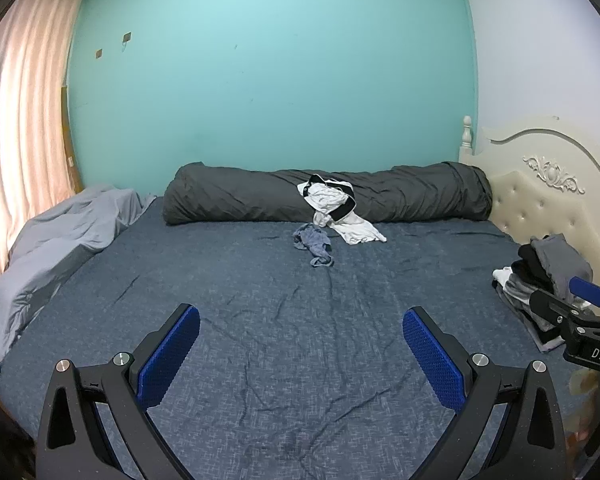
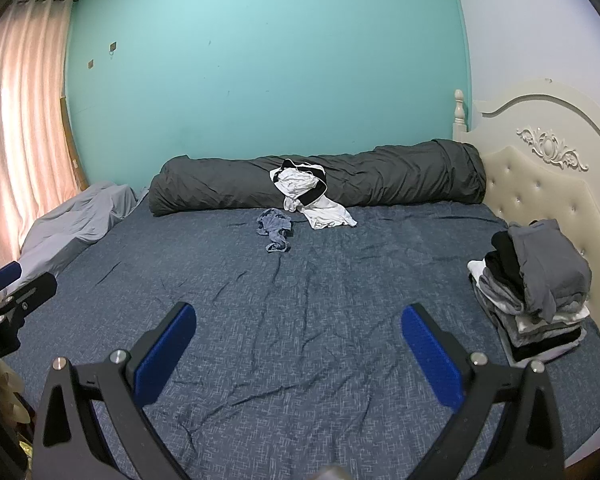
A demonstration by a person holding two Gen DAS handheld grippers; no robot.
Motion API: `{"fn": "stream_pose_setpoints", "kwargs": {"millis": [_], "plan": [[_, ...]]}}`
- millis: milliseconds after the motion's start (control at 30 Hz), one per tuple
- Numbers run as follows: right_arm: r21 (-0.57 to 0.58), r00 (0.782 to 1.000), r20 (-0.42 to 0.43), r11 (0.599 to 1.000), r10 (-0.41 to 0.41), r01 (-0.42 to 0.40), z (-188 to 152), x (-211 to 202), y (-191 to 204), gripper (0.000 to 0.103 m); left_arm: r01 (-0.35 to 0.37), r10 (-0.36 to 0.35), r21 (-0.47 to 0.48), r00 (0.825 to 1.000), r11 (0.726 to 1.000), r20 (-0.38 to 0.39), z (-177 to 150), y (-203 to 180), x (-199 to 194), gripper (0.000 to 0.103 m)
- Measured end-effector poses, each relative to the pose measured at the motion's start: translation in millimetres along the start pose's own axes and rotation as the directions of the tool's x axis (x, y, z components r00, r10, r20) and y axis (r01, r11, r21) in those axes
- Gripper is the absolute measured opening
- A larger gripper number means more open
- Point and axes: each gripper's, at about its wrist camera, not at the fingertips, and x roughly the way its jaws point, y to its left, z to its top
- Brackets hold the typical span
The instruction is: Fold clothes
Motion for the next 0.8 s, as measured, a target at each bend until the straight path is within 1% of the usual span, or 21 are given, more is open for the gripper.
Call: {"fn": "stream_pose_setpoints", "kwargs": {"millis": [133, 233, 367, 800], "plan": [[0.0, 1.0, -0.004, 1.0, 0.0, 0.0, 1, 0, 1, 0.103, 0.008, -0.008, 0.001, 1.0, 1.0, -0.007, 3, 1, 1, 0.103], [0.004, 1.0, -0.004, 1.0, 0.002, -0.002, -2, -1, -1, 0.103, 0.013, -0.013, -0.008, 1.0, 1.0, -0.006, 4, 9, 1, 0.103], [0.005, 1.0, -0.001, 1.0, 0.006, -0.006, -3, 2, -3, 0.103, 0.006, -0.006, 0.006, 1.0, 1.0, 0.011, 5, 8, -9, 0.103], [0.007, 1.0, -0.004, 1.0, 0.004, -0.004, -1, 1, -4, 0.103, 0.008, -0.008, 0.004, 1.0, 1.0, 0.003, 8, -1, -2, 0.103]]}}
